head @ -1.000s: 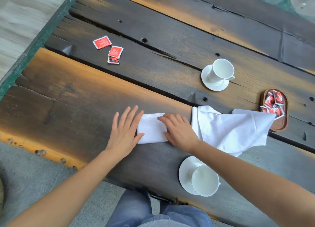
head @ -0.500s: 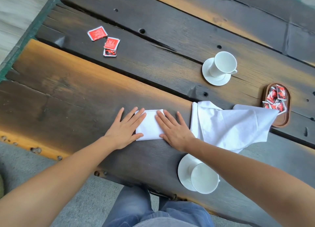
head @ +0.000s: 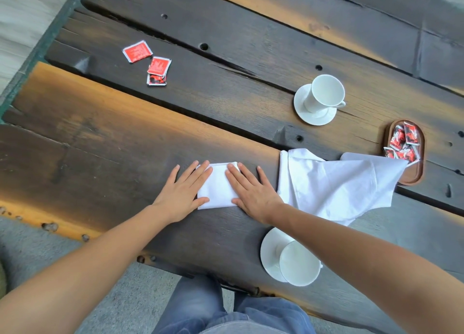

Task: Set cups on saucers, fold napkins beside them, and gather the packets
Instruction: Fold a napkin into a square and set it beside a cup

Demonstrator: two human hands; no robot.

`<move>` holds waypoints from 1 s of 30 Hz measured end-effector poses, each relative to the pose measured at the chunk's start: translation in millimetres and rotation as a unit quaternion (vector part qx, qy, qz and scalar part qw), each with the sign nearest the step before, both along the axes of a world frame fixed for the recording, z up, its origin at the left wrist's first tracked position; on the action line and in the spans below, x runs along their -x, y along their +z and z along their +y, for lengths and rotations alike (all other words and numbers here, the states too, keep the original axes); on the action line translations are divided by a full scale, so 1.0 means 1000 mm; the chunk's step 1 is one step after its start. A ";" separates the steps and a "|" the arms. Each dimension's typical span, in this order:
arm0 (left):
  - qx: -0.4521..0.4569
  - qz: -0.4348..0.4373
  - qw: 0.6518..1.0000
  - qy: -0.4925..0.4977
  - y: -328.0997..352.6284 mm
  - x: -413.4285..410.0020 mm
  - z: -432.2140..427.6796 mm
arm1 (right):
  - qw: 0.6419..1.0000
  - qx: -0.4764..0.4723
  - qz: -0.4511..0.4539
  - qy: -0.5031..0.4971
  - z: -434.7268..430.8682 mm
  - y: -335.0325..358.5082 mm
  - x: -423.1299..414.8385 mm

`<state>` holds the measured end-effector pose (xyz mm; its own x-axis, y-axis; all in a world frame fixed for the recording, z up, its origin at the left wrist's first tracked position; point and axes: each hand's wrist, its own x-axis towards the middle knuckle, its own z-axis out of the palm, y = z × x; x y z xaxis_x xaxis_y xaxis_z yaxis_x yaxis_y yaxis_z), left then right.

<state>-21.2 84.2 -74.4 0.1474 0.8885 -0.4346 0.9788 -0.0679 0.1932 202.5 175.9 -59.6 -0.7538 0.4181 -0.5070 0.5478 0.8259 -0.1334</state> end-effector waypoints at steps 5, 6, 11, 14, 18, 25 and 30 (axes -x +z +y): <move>-0.061 -0.233 0.925 0.293 0.018 -0.014 -0.009 | 0.989 0.080 0.080 -0.097 0.003 0.014 0.008; -0.069 -0.273 0.886 0.367 0.020 -0.016 -0.011 | 0.971 0.103 0.137 -0.167 0.003 0.017 0.009; 0.067 -0.373 0.736 0.562 0.029 -0.020 -0.014 | 0.782 0.223 0.212 -0.542 0.005 0.024 0.015; 0.103 -0.388 0.726 0.558 0.035 -0.029 -0.010 | 0.723 0.286 0.170 -0.606 0.001 0.022 0.017; 0.083 -0.400 0.710 0.574 0.043 -0.043 -0.001 | 0.679 0.328 0.163 -0.636 -0.014 0.020 0.026; 0.102 -0.450 0.663 0.590 0.053 -0.051 0.007 | 0.590 0.373 0.218 -0.682 -0.020 0.030 0.032; 0.096 -0.490 0.629 0.596 0.068 -0.057 0.009 | 0.594 0.343 0.264 -0.678 -0.023 0.035 0.015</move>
